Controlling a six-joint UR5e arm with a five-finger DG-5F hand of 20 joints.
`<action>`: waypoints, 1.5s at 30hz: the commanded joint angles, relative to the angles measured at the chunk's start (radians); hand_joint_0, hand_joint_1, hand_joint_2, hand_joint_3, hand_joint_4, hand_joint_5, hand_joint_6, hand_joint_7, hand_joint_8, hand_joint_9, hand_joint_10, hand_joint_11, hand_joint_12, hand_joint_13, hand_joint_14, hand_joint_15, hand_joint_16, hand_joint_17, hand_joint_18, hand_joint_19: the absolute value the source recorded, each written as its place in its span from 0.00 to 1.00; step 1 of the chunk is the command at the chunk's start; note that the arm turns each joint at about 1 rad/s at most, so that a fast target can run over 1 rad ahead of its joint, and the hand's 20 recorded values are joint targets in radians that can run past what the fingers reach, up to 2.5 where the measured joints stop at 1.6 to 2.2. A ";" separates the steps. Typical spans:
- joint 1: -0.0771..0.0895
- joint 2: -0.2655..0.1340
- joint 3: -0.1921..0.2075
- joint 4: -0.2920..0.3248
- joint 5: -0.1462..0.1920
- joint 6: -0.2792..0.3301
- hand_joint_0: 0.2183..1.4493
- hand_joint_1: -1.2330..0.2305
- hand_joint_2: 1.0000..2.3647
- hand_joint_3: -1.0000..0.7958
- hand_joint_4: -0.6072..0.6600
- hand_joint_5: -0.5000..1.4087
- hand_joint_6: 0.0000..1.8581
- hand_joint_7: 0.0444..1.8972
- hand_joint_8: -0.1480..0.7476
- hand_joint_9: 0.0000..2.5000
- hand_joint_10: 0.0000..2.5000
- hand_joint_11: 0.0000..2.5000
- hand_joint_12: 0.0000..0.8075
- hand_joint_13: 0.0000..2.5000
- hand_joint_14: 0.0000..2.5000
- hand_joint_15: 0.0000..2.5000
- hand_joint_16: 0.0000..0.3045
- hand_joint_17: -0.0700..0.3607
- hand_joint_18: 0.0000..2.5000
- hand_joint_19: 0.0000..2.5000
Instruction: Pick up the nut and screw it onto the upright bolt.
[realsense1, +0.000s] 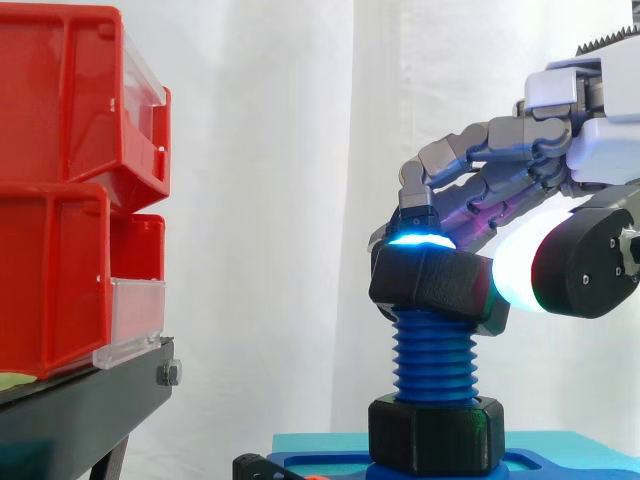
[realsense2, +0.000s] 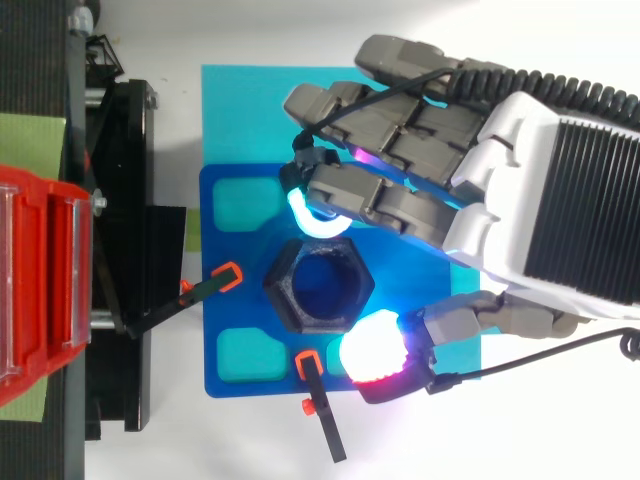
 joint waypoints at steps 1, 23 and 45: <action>0.000 0.000 0.000 0.000 0.000 -0.001 0.27 0.45 0.00 0.32 0.74 0.17 0.32 0.64 0.53 0.20 0.00 0.00 0.38 0.26 0.00 0.00 0.11 0.34 0.20 0.00; 0.000 0.000 0.012 0.000 -0.008 0.002 0.27 0.45 0.00 0.32 0.74 0.17 0.32 0.64 0.53 0.20 0.00 0.00 0.37 0.27 0.00 0.00 0.11 0.34 0.20 0.00; -0.017 -0.001 0.012 0.001 -0.032 -0.001 0.27 0.45 0.00 0.32 0.75 0.17 0.32 0.64 0.54 0.21 0.00 0.00 0.37 0.29 0.00 0.01 0.11 0.33 0.21 0.00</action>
